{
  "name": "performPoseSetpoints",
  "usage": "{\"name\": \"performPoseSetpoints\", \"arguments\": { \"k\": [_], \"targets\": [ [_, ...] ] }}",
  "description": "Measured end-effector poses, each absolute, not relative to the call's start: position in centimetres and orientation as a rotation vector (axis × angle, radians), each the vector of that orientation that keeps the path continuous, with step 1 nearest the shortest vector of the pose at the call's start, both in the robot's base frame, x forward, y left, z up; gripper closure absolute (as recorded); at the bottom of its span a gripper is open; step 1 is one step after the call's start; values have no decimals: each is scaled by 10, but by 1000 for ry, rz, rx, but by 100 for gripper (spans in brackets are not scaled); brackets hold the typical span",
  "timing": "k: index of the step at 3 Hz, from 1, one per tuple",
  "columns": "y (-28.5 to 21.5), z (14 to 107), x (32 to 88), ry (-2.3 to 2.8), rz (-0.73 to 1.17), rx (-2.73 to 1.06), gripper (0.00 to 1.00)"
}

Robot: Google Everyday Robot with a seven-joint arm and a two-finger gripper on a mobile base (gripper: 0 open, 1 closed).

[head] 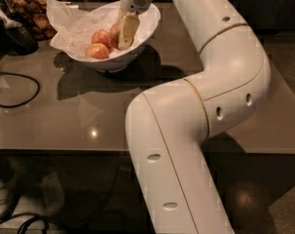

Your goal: Pick apple from white bowl

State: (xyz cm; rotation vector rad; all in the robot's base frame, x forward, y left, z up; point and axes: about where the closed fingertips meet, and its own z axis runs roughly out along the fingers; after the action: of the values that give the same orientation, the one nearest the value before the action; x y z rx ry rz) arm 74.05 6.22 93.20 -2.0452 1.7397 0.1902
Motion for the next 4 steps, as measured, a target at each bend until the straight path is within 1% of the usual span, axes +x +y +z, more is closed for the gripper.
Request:
{"name": "performPoseSetpoints", "arguments": {
  "k": [4],
  "targets": [
    [70, 994, 699, 1565, 303, -2035, 100]
  ]
}}
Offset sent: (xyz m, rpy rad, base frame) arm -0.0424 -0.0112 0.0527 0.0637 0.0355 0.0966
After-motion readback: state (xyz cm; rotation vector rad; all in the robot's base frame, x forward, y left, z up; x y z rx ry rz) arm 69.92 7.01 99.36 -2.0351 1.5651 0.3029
